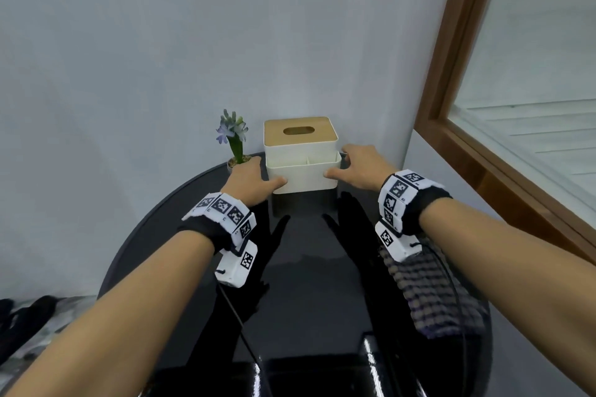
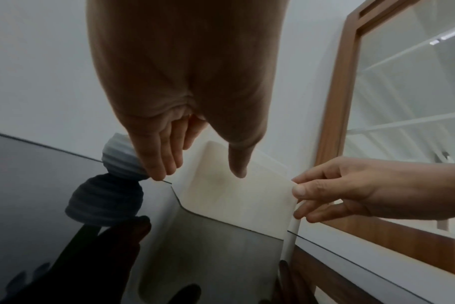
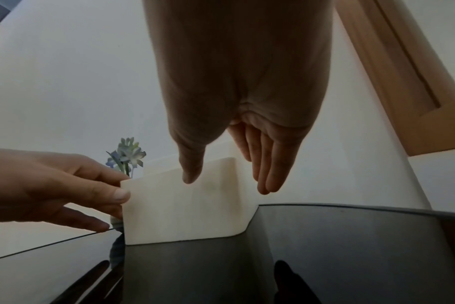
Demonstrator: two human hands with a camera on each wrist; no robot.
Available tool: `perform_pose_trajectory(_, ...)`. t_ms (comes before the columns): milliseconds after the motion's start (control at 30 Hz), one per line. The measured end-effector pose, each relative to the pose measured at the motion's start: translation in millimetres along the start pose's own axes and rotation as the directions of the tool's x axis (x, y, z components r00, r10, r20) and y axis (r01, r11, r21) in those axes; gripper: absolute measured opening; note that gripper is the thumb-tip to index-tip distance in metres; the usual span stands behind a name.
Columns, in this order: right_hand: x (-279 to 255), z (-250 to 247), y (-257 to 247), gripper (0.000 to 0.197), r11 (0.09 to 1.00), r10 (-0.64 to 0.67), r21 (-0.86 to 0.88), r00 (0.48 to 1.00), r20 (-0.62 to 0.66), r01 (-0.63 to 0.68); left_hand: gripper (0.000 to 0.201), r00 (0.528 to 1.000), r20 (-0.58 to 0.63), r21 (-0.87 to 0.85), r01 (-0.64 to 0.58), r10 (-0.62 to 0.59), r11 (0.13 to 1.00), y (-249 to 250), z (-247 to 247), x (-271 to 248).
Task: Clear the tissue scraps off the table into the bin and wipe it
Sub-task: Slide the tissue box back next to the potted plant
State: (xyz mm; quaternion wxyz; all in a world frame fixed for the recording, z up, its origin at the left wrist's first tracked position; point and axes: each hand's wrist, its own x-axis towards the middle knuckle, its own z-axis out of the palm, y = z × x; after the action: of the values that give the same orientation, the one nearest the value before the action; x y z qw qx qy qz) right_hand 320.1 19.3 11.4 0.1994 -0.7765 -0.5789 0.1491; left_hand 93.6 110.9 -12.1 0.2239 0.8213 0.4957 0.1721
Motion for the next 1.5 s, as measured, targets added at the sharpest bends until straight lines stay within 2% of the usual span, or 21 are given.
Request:
perform_pose_trajectory(100,10,6,0,0.027,0.996,-0.042,0.074,0.999,-0.002,0.042,0.055,1.0,0.013,-0.053,-0.027,0.027,0.998,0,3,9)
perform_pose_trajectory(233,13,8,-2,0.036,0.988,-0.064,0.139,0.998,-0.018,0.066,0.051,0.999,-0.022,-0.096,-0.043,0.041,0.994,4,3,12)
perform_pose_trajectory(400,-1,-1,-2,0.031,0.995,-0.068,0.077,0.998,-0.012,0.069,0.047,0.998,-0.017,-0.098,-0.062,0.061,0.993,8,3,2)
perform_pose_trajectory(467,-11,-5,-1,0.031,0.999,-0.05,0.019,0.999,-0.001,0.05,0.045,0.997,0.003,-0.085,-0.077,0.078,0.993,11,3,-7)
perform_pose_trajectory(567,-34,-12,1,0.044,0.999,-0.037,-0.027,0.999,-0.003,0.037,0.046,0.995,0.046,-0.102,-0.087,0.092,0.991,14,3,-22)
perform_pose_trajectory(700,-68,-15,4,0.046,0.998,-0.022,-0.057,1.0,-0.007,0.021,0.048,0.991,0.094,-0.078,-0.085,0.092,0.993,19,3,-44)
perform_pose_trajectory(900,-110,-11,9,0.04,0.998,-0.046,-0.034,0.998,-0.047,0.044,0.047,0.986,0.124,-0.053,-0.103,0.109,0.993,29,0,-79)
perform_pose_trajectory(1133,-152,-10,6,0.05,0.999,-0.033,-0.037,0.997,-0.071,0.03,0.049,0.984,0.141,-0.044,-0.106,0.111,0.993,36,-3,-113)
perform_pose_trajectory(1500,-192,-11,0,0.051,1.0,-0.011,0.02,0.998,-0.055,0.012,0.049,0.984,0.154,-0.077,-0.08,0.091,0.994,43,-4,-147)
